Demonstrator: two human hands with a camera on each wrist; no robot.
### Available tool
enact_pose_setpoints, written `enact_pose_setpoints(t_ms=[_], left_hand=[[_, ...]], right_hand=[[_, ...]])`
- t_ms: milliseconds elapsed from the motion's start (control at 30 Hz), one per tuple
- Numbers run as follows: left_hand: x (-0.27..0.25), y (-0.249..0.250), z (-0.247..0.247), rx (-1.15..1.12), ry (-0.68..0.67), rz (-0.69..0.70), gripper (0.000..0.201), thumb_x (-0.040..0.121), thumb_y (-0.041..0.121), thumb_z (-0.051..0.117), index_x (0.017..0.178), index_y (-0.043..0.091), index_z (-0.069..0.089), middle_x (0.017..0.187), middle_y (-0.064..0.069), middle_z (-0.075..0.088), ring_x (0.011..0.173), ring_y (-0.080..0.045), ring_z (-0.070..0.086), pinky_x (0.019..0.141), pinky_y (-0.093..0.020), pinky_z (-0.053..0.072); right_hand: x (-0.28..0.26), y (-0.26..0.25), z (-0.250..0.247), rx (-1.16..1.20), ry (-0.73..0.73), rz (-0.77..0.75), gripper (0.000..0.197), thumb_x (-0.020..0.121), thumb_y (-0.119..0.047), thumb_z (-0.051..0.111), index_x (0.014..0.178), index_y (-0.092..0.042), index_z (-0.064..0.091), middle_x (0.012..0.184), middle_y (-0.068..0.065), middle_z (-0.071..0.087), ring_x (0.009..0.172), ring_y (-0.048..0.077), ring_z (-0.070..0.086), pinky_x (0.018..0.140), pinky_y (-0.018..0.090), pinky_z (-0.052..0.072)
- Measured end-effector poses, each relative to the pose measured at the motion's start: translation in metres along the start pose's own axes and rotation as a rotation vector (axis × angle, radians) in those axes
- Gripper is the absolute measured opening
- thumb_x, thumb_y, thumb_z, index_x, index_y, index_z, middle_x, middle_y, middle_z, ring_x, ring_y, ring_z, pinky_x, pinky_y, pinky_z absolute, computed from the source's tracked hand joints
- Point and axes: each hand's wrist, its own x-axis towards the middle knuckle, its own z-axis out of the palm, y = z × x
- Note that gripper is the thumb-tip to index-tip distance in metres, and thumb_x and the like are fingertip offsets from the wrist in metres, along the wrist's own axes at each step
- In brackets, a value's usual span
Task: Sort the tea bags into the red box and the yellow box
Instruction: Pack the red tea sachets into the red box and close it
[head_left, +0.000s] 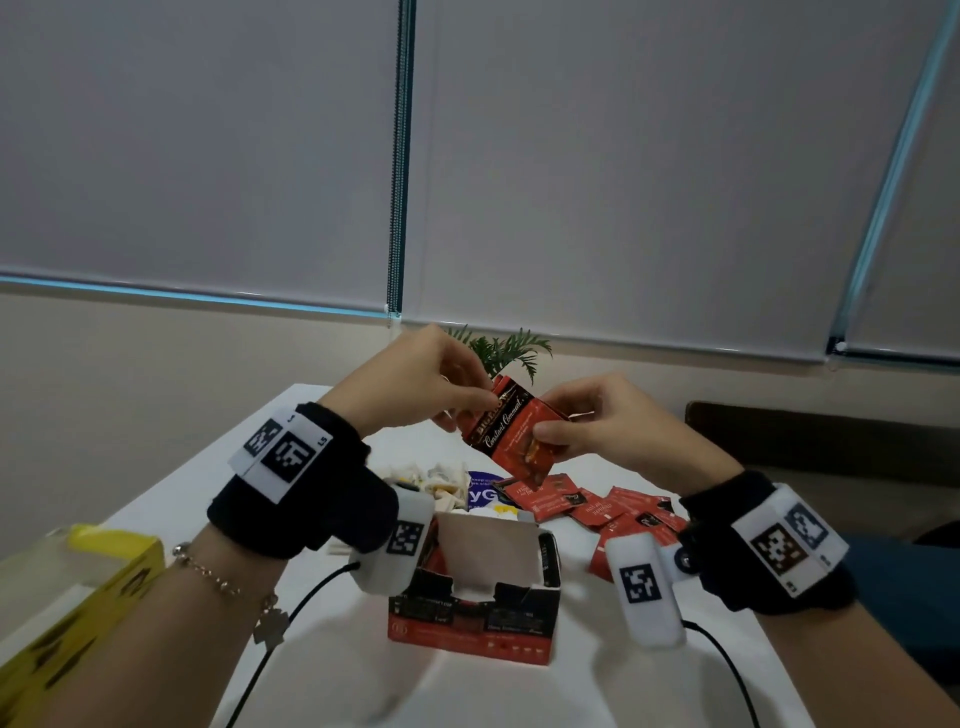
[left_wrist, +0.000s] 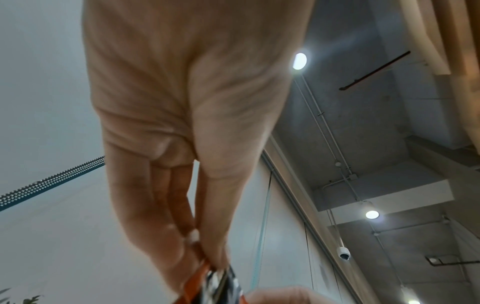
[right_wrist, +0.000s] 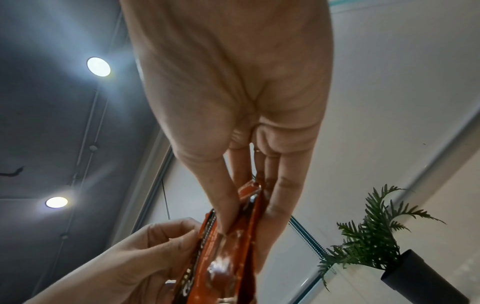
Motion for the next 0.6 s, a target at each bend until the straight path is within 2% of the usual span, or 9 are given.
enact_pose_setpoints(t_ms=[167,267,333,433,600], left_hand=[[-0.002,-0.004,0.008,0.037,-0.140,-0.127,0.012,0.086,0.016,0.070,0.094,0.007,0.067,0.081,-0.012,0.073,0.068,-0.018,0.069,0.065,-0.028,0.060],[-0.002,-0.009,0.013,-0.011,-0.218,-0.212,0.029,0.084,0.007,0.072,0.106,0.010,0.053,0.086,-0.015,0.072,0.067,-0.021,0.069,0.067,-0.030,0.060],[-0.002,-0.012,0.014,-0.007,-0.281,-0.238,0.031,0.083,0.003,0.071,0.102,0.012,0.048,0.085,-0.016,0.070,0.067,-0.023,0.069,0.064,-0.028,0.060],[-0.003,-0.013,0.016,0.076,-0.385,-0.267,0.016,0.085,0.005,0.070,0.088,0.012,0.056,0.084,-0.012,0.071,0.074,-0.024,0.069,0.062,-0.022,0.057],[-0.010,-0.020,0.021,0.146,-0.431,-0.365,0.008,0.084,0.005,0.072,0.082,0.013,0.069,0.079,-0.007,0.072,0.070,-0.018,0.069,0.070,-0.024,0.059]], right_hand=[[-0.002,0.006,0.001,-0.101,-0.086,0.062,0.013,0.087,-0.010,0.071,0.099,-0.009,0.072,0.095,0.009,0.075,0.089,0.024,0.072,0.083,0.036,0.059],[-0.004,0.008,0.006,-0.138,-0.159,0.109,0.018,0.088,-0.012,0.070,0.106,-0.011,0.069,0.099,0.008,0.073,0.088,0.019,0.072,0.078,0.029,0.060],[-0.003,0.010,0.008,-0.166,-0.189,0.138,0.022,0.088,-0.018,0.071,0.107,-0.009,0.067,0.099,0.008,0.072,0.083,0.015,0.072,0.071,0.023,0.058],[-0.001,0.013,0.007,-0.229,-0.167,0.184,0.029,0.085,-0.033,0.073,0.103,-0.011,0.068,0.096,0.005,0.073,0.080,0.016,0.074,0.070,0.024,0.058],[-0.003,0.012,0.002,-0.341,-0.123,0.177,0.026,0.086,-0.037,0.072,0.097,-0.014,0.069,0.094,0.007,0.072,0.072,0.016,0.069,0.073,0.035,0.060]])
